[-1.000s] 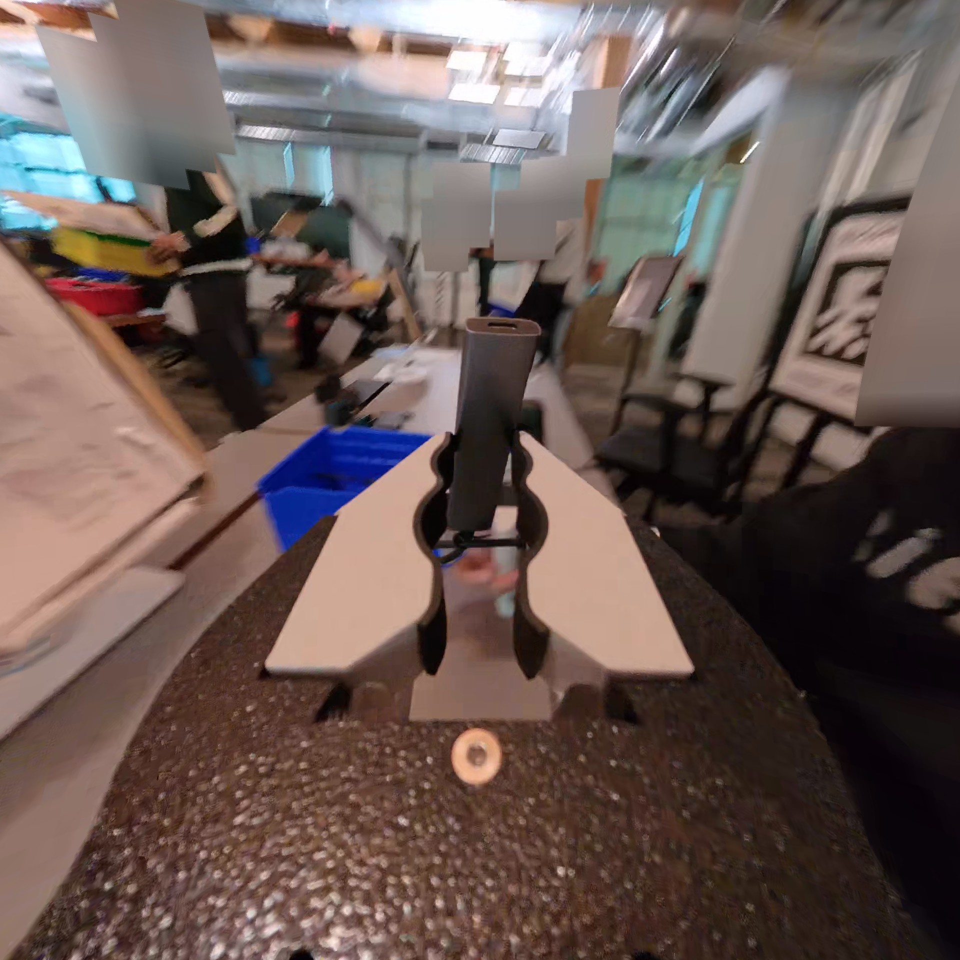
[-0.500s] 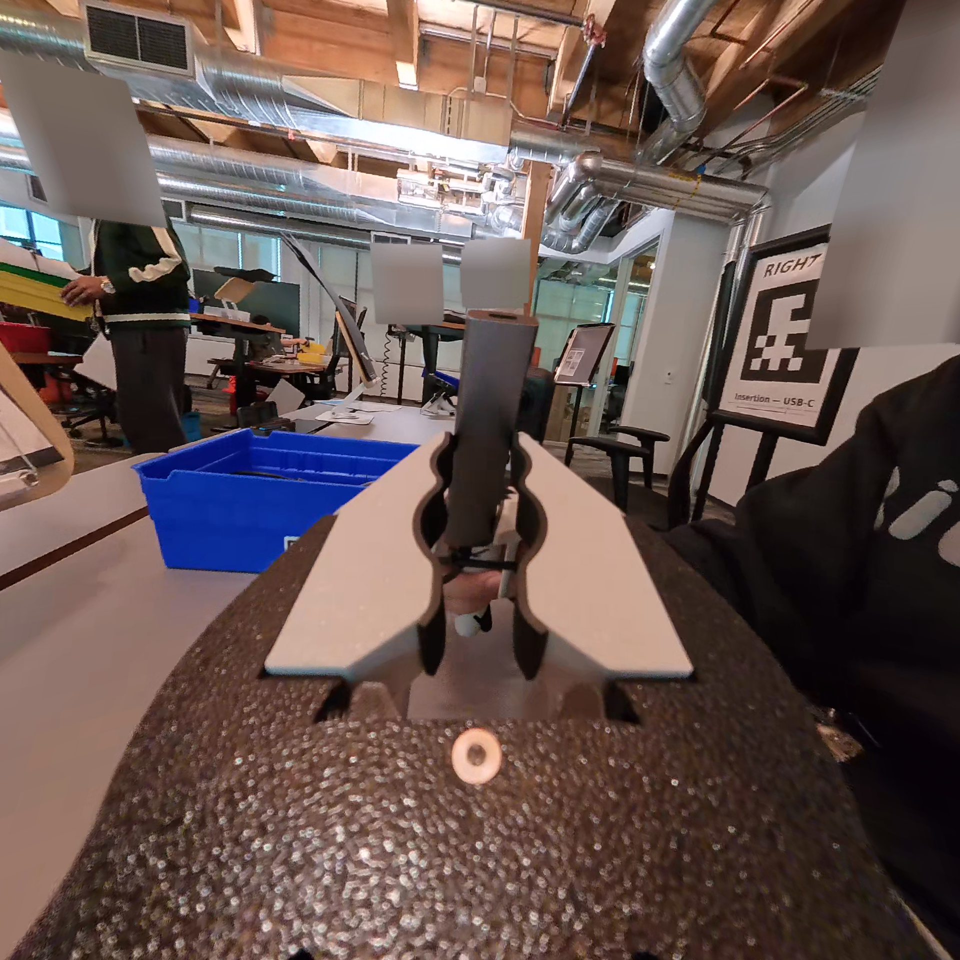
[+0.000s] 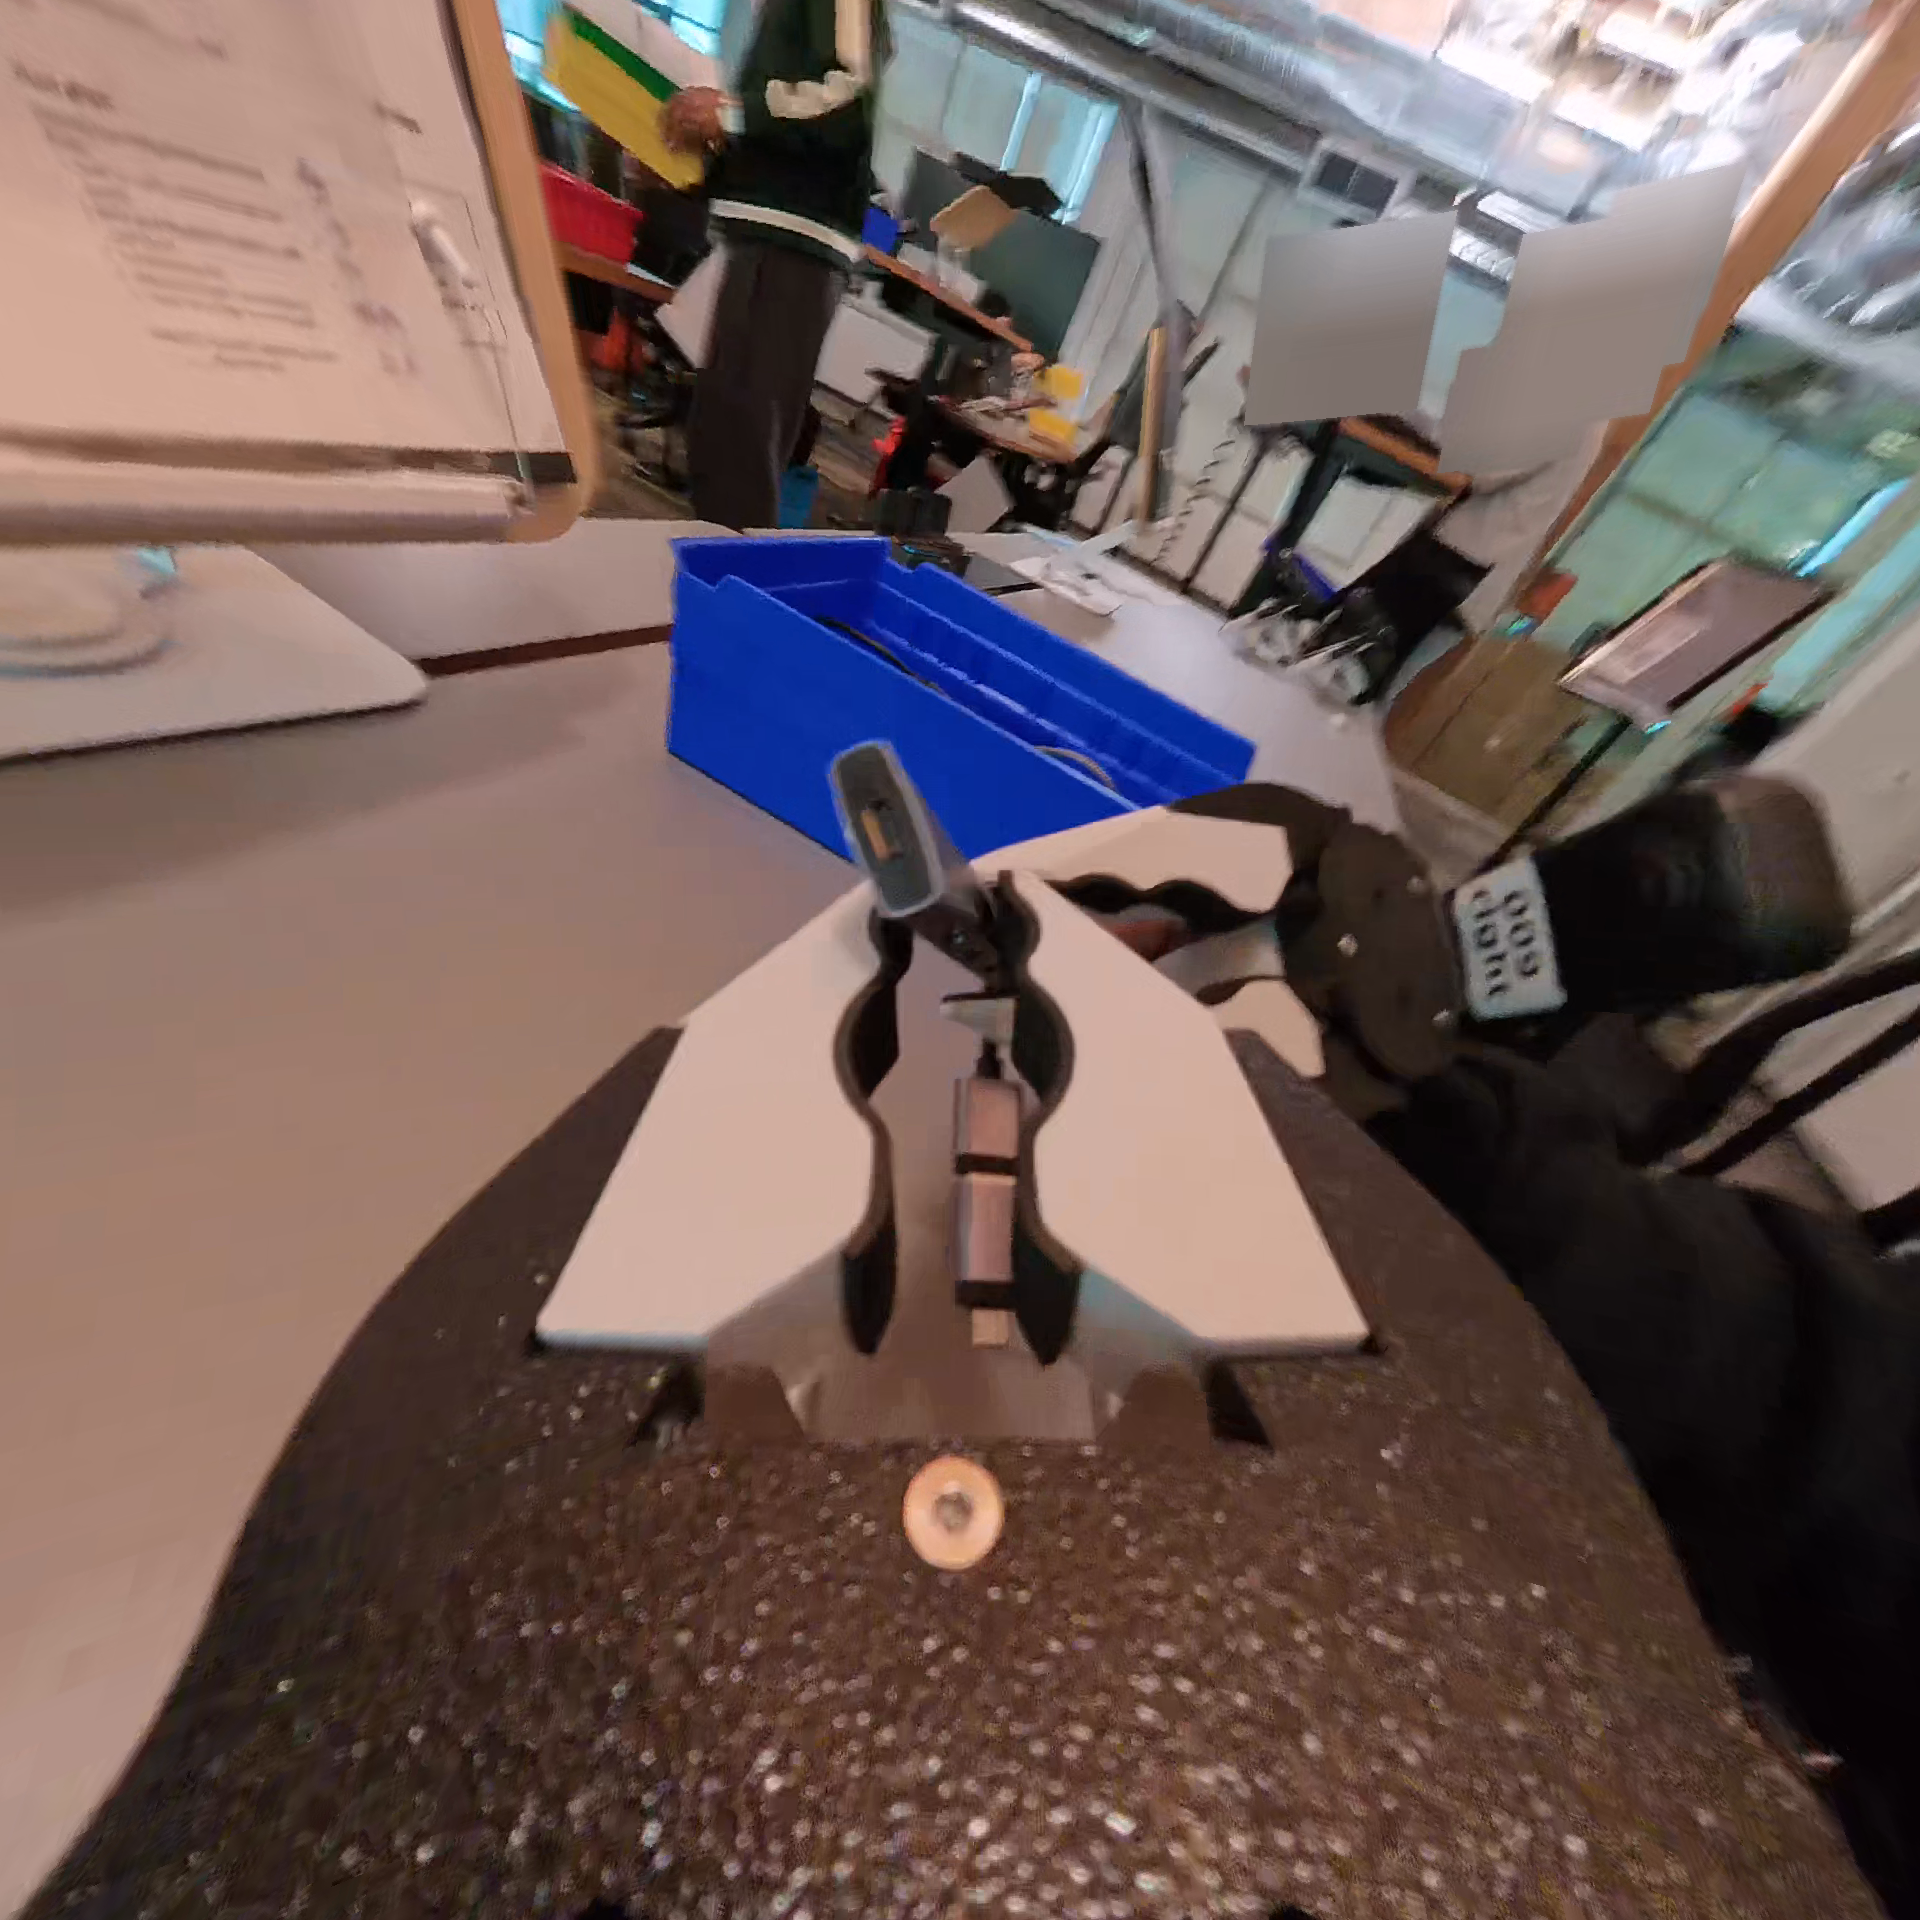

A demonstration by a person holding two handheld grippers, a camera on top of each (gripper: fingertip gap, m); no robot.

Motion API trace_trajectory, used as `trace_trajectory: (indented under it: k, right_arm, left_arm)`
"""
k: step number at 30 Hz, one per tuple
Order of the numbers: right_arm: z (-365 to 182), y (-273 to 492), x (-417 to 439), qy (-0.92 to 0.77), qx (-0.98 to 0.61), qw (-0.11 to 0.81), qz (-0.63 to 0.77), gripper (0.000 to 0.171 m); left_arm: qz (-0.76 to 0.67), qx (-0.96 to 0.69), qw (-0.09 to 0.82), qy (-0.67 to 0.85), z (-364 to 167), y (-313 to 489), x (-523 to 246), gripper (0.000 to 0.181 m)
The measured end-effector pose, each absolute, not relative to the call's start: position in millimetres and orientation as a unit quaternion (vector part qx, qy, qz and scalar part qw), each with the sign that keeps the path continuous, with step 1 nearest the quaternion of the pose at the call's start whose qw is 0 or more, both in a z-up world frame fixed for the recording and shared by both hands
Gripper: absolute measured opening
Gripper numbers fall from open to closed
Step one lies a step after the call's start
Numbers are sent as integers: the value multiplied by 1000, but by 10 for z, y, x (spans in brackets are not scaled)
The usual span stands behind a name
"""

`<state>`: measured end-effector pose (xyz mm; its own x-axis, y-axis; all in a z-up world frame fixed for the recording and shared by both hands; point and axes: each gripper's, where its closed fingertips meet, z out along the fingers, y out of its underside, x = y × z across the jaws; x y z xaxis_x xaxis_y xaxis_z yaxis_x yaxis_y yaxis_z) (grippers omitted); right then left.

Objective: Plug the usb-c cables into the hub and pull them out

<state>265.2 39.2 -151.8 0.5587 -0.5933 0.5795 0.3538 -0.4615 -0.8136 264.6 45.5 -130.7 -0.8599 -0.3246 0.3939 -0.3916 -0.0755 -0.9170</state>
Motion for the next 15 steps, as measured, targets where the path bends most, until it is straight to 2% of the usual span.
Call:
trace_trajectory:
  k: [2, 7, 11, 15]
  right_arm:
    - [-1546, 388, 2655, 85, -721, 515, -456, 21]
    - [-1448, 426, 2584, 70, -685, 565, -454, 25]
    - [-1324, 386, 2567, 72, -657, 589, -464, 39]
    - [-1347, 387, 2517, 60, -667, 600, -438, 34]
  left_arm:
    - [688, 299, 100, -653, -1321, 438, 2635, 8]
    - [692, 354, 218, -590, -1319, 477, 2654, 6]
    - [691, 357, 248, -577, -1267, 462, 2619, 6]
    - [689, 352, 256, -580, -1242, 422, 2579, 6]
